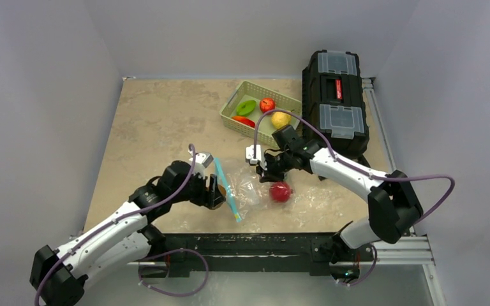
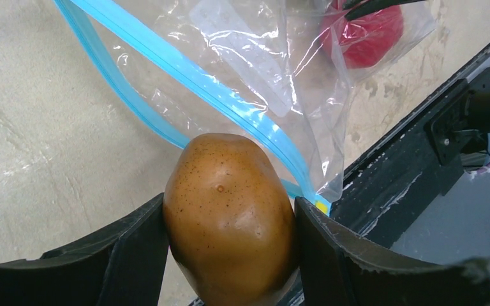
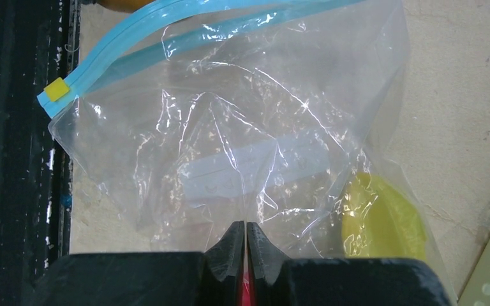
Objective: Open the zip-top bag and remove the fake food
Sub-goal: Pick up the fake fruit from the zipper food storage bag.
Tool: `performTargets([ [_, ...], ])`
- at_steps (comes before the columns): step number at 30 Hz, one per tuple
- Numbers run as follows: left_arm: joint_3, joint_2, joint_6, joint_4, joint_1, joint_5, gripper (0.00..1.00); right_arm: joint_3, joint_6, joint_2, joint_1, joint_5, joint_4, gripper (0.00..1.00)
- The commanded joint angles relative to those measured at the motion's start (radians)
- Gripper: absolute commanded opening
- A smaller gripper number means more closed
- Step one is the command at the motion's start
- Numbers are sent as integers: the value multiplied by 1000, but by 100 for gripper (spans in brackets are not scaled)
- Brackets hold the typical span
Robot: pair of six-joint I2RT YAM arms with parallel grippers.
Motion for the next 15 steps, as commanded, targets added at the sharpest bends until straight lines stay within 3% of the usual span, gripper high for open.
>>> performTargets([
  [1,89,-39,-16,-106,38,52,0,-6,-52,-52,-3,-36,-29,3],
  [8,202,-35,-5,-93,70,95,0,7,-99,-101,-20,-55,-75,5],
  [15,307,136,-34,115,101,91,0,23,-127,-129,-48,-66,-113,7],
])
